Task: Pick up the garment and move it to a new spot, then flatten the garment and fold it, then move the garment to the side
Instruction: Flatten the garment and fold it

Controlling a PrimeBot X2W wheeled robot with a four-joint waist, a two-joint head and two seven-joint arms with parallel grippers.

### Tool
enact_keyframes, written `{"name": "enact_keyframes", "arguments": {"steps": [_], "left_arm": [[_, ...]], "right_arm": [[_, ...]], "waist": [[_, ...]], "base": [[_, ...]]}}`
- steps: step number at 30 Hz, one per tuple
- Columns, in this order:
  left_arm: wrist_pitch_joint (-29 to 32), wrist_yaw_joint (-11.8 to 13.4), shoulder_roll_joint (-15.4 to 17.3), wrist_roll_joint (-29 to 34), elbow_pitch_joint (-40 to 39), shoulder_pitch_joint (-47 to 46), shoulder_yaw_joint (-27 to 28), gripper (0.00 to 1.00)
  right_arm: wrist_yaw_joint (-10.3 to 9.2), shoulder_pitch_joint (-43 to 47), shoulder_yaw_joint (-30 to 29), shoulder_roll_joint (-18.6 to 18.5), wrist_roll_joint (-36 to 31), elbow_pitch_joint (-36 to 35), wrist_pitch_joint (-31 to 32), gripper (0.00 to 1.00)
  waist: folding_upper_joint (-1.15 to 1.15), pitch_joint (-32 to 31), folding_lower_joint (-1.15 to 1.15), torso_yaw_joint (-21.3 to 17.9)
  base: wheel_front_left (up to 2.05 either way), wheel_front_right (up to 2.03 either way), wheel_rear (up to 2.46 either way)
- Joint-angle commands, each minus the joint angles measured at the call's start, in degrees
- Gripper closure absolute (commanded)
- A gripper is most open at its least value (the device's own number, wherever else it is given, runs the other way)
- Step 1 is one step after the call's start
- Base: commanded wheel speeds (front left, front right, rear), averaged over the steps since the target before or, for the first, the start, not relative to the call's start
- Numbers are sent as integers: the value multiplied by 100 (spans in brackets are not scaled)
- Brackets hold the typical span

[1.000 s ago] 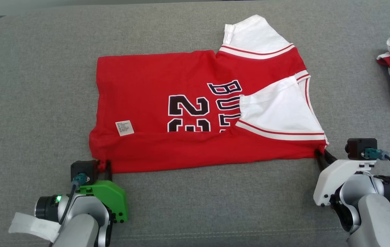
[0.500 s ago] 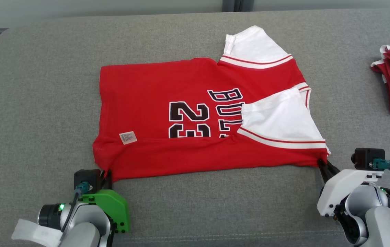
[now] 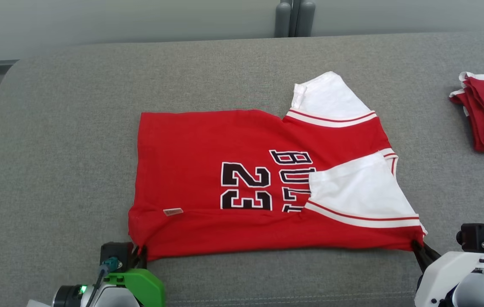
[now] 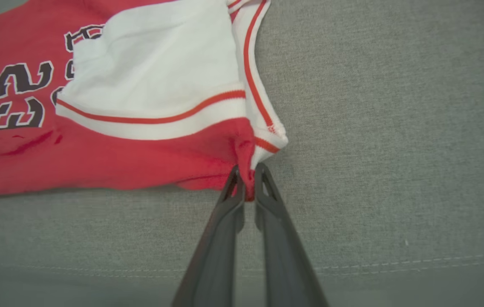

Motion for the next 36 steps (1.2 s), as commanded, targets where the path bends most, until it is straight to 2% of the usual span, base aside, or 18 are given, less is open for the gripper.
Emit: {"name": "enact_keyframes", "arguments": {"steps": [1,11,12,13,14,15,16,17,24,32,36], "left_arm": [[51,48,72,-26,-76,104,9,100],[397,180,206,-65,-556,476,-95,100],[413,198,215,-77,-575,510,-99,100],[433,207,223,-83,-592,532,-101,100],[424,213,222,-96,-615,557,-99,96],[425,225,219,-107,-629,582,-101,71],[401,240,213,-121,-644,608,-99,38],[367,256,198,-137,-658,636,-85,0],[-262,324,140,-272,-846,808,144,0],[-1403,47,100,-400,-1080,689,472,0],[-1681,-121,53,-388,-1151,540,574,0]], "right_arm": [[-10,127,-44,-7,10,-66,45,100],[-10,461,80,1,254,-6,184,100],[-10,462,108,0,271,16,163,87],[-10,456,136,0,303,44,116,9],[-10,449,150,0,311,96,77,0],[-10,441,165,1,302,143,28,0],[-10,428,170,0,253,185,-37,0],[-10,410,183,1,210,230,-107,0],[-9,211,137,1,81,461,-1000,0],[-9,-57,131,2,-71,669,-1978,0],[-9,-249,223,2,-145,786,-2335,0]], "waist": [[0,-39,0,-6],[0,-104,0,-78],[0,-110,0,-87],[0,-118,0,-93],[0,-134,0,-97],[0,-152,0,-96],[0,-173,0,-91],[0,-204,0,-81],[0,-464,0,77],[0,-766,0,322],[0,-862,0,427]], "base": [[0,0,0],[0,0,0],[0,0,0],[0,0,0],[0,0,0],[0,0,0],[0,0,0],[0,0,0],[0,0,0],[0,0,0],[0,0,0]]}}
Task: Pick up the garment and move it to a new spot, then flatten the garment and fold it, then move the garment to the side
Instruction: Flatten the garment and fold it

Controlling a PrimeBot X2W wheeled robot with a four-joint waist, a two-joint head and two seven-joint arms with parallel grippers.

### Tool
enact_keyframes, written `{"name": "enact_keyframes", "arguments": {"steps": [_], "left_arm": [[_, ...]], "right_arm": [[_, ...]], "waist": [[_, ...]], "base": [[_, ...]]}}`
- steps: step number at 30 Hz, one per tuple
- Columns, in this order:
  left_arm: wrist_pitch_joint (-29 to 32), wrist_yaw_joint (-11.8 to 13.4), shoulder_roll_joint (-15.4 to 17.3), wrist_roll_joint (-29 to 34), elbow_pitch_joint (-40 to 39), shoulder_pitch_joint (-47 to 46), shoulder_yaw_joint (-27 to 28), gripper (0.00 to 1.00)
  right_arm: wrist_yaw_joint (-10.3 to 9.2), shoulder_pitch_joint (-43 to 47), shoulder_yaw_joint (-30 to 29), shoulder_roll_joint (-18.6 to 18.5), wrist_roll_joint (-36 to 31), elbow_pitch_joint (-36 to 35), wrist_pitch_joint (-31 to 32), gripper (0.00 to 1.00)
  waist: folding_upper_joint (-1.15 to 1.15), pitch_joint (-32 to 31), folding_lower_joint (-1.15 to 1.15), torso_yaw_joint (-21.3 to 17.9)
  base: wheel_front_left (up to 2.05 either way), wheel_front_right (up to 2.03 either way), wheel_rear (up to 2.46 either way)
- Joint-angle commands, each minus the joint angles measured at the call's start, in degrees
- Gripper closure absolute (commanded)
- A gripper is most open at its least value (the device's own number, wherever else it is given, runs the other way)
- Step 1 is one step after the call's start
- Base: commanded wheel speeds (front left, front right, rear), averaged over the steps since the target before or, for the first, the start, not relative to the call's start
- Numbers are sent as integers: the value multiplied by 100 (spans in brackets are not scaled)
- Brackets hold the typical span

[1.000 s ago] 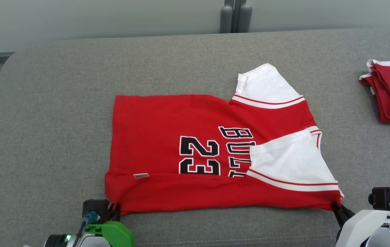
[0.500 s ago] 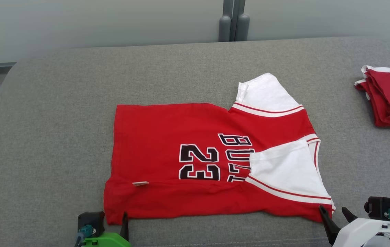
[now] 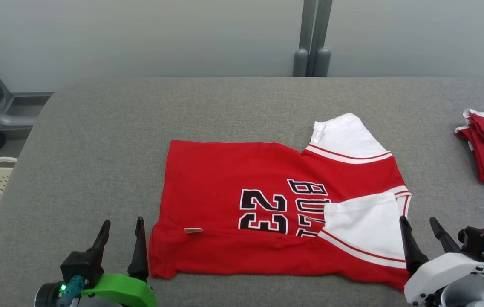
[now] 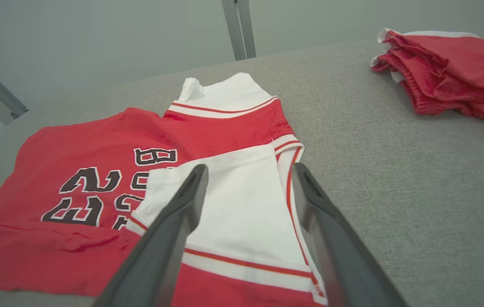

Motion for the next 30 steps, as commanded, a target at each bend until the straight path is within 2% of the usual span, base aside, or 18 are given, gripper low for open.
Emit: {"name": "enact_keyframes", "arguments": {"steps": [1,4,11,16,21,26,30], "left_arm": [[-93,-85,-40,21,-46,-118,70,0],[-164,-200,-120,4,-155,-201,213,0],[-190,-403,-325,194,-376,-263,581,0],[-187,-705,-619,538,-629,-21,986,0],[-188,-959,-780,956,-482,183,1115,0],[-188,-1038,-841,1266,-265,393,1214,0],[-187,-961,-867,1387,7,533,1291,0]], "right_arm": [[-5,-129,65,-7,-65,62,-135,0],[-5,-323,202,-9,-287,135,-382,0],[-5,-710,452,-12,-347,475,-638,0],[-6,-894,439,-12,-331,708,-1073,0],[-5,-938,373,-7,-370,956,-1511,0],[-5,-967,407,-11,-602,1078,-1767,0],[-5,-861,395,-9,-701,1062,-1870,0]], "waist": [[0,-121,0,124],[0,-176,0,174],[0,-230,0,234],[0,-272,0,295],[0,-294,0,294],[0,-300,0,258],[0,-298,0,224]], "base": [[0,0,0],[0,0,0],[0,0,0],[0,0,0],[0,0,0],[0,0,0],[0,0,0]]}}
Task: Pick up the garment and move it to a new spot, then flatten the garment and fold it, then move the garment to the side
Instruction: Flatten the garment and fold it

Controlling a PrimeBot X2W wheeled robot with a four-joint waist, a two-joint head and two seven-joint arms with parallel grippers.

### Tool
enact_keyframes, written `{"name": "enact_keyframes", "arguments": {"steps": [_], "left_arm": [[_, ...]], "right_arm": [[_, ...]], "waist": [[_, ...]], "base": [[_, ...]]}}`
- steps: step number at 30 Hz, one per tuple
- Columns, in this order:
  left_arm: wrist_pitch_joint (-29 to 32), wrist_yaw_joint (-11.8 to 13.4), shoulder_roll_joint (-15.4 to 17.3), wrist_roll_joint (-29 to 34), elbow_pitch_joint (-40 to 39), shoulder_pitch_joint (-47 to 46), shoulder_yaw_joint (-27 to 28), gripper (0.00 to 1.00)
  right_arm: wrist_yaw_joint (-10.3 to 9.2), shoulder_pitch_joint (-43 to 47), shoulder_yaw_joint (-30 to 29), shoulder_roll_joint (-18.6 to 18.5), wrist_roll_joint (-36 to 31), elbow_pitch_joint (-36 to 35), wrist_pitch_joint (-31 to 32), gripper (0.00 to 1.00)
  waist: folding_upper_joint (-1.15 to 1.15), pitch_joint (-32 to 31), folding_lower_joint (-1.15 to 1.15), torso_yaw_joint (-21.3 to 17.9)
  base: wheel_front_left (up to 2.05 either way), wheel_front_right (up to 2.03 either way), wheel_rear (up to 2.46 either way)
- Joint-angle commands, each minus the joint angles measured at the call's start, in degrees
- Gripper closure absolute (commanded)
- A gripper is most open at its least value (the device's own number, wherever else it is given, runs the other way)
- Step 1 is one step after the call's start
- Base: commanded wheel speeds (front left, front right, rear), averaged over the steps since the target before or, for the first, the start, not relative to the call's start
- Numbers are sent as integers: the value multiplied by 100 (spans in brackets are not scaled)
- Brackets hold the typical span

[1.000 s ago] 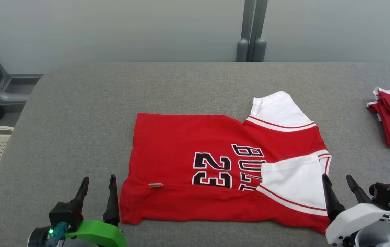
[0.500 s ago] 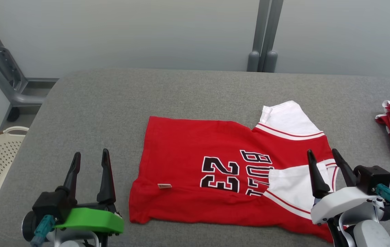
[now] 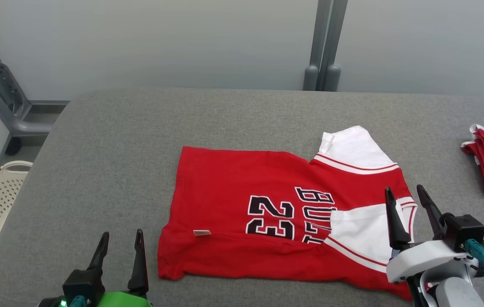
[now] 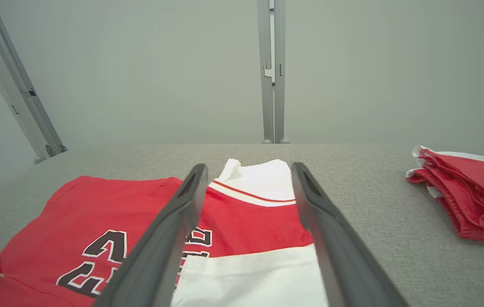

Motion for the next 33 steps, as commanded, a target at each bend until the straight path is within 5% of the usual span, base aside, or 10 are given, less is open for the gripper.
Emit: {"name": "enact_keyframes", "arguments": {"steps": [1,33], "left_arm": [[-18,31,1,33,22,69,37,0],[209,1,156,-108,333,-413,-73,0]], "right_arm": [[-7,66,13,-13,-70,-42,-44,0],[-7,203,271,-12,-188,-131,-4,0]], "waist": [[0,1,0,-9],[0,213,0,-146]], "base": [[0,0,0],[0,0,0]]}}
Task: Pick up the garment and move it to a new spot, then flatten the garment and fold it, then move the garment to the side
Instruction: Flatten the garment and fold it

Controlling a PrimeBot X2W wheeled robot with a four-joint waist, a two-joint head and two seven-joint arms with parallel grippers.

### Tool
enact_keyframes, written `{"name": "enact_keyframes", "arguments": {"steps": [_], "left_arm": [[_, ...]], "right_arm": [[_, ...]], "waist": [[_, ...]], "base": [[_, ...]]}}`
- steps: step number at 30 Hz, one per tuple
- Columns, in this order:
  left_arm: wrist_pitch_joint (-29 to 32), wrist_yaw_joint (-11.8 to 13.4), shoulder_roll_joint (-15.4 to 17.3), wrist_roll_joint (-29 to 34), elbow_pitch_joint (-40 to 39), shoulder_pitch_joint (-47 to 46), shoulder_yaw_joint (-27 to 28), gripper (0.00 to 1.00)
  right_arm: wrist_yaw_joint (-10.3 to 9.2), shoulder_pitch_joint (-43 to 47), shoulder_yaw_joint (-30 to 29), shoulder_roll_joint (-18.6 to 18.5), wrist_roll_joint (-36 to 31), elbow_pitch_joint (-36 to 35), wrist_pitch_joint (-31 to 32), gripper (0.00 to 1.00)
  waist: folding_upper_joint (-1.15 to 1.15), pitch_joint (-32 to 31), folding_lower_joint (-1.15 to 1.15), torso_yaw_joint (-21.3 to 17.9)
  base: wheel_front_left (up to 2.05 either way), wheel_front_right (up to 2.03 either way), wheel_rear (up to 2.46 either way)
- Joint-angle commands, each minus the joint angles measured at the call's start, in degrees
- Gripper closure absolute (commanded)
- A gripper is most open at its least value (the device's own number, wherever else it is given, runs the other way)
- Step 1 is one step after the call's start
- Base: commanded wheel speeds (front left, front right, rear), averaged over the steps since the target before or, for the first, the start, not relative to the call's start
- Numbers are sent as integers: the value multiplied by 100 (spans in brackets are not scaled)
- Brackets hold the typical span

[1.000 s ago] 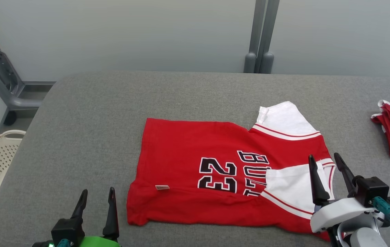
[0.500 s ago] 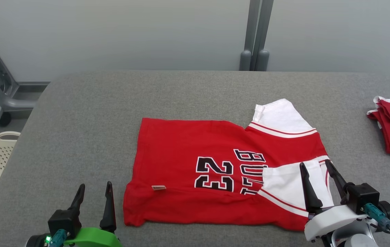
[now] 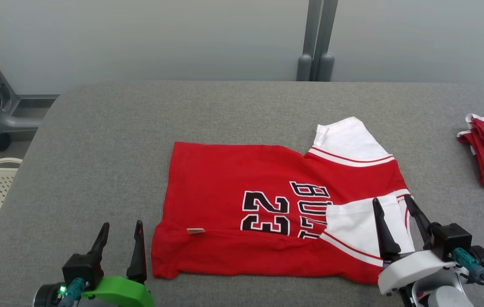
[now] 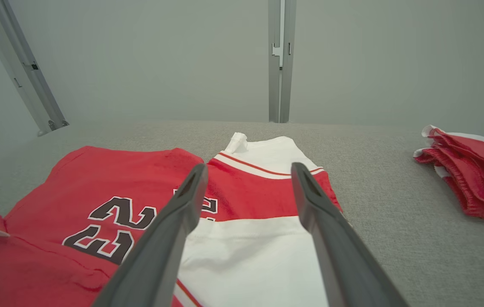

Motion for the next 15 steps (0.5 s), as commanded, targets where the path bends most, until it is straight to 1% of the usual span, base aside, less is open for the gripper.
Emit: {"name": "enact_keyframes", "arguments": {"steps": [1,5,8,11,13,15], "left_arm": [[19,-6,59,18,0,-150,-11,0],[225,-92,66,-57,30,-496,-51,0],[495,-147,114,-61,135,-933,-95,0],[833,-212,160,-49,294,-1520,-150,0],[1109,-251,180,-51,453,-1940,-178,0],[1338,-286,224,19,572,-2390,-240,0]], "right_arm": [[-6,-104,-10,-12,-13,-28,32,0],[-5,-424,19,-12,-141,-143,199,0],[-5,-841,122,-10,-312,-201,616,0],[-6,-1363,237,-162,-289,-204,1272,0],[-6,-1734,400,-351,-204,-158,1820,0],[-6,-2144,567,-615,-103,-117,2342,0]], "waist": [[0,60,0,-14],[0,345,0,-48],[0,633,0,-94],[0,944,0,-142],[0,1141,0,-167],[0,1321,0,-184]], "base": [[0,0,0],[0,0,0],[0,0,0],[0,0,0],[0,0,0],[0,0,0]]}}
